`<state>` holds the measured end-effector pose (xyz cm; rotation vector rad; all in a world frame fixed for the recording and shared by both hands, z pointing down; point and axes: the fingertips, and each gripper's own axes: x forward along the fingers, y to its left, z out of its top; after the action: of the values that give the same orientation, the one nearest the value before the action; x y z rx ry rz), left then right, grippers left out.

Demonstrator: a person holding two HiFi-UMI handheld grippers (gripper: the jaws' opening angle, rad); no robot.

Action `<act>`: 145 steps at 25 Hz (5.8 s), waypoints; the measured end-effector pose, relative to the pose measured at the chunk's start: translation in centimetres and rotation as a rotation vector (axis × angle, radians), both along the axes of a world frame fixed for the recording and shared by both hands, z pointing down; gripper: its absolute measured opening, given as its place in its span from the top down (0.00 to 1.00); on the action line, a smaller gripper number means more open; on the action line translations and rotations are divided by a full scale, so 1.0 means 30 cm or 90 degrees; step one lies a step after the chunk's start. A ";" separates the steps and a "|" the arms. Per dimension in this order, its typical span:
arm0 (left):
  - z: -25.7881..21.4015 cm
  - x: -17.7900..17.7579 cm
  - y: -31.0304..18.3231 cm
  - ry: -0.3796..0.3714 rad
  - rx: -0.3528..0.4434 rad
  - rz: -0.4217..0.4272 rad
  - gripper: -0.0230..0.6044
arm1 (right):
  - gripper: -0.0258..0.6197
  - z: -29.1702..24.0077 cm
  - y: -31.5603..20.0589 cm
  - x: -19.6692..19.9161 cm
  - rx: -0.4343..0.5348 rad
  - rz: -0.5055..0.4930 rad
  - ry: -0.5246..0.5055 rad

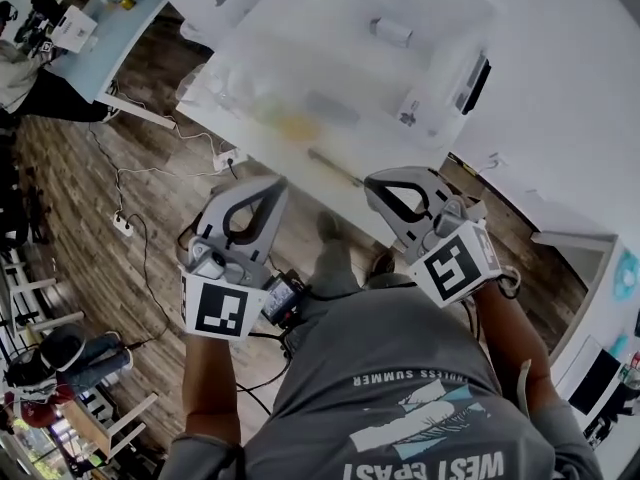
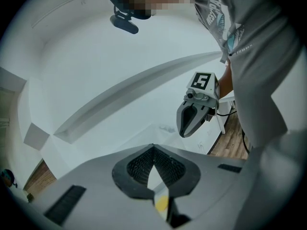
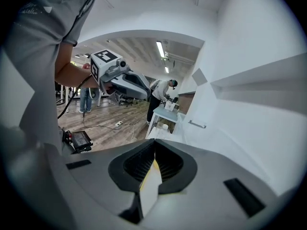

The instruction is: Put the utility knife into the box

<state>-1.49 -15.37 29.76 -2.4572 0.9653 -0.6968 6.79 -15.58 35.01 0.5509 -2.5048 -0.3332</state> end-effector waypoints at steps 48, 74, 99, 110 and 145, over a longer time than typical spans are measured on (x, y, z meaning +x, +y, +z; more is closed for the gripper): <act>0.135 -0.286 -0.442 0.072 -0.071 0.013 0.95 | 0.77 0.369 -0.219 -0.268 -0.384 0.099 0.094; 0.138 -0.407 -0.483 0.125 -0.054 -0.028 0.95 | 0.77 -0.084 -0.761 -0.094 -0.110 0.175 0.168; 0.259 -0.552 -0.519 0.126 -0.098 -0.078 0.95 | 0.77 0.826 -1.079 0.024 -0.329 0.205 0.389; 0.271 -0.543 -0.541 0.136 -0.105 -0.083 0.95 | 0.77 1.037 -1.074 0.109 -0.404 0.228 0.448; 0.150 -0.329 -0.443 0.099 -0.070 -0.043 0.95 | 0.94 0.285 -0.972 -0.146 -0.131 0.103 0.200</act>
<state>-11.35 -28.67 34.27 -2.6183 1.0990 -0.6014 2.42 -44.75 43.56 0.5655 -2.1444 -0.0892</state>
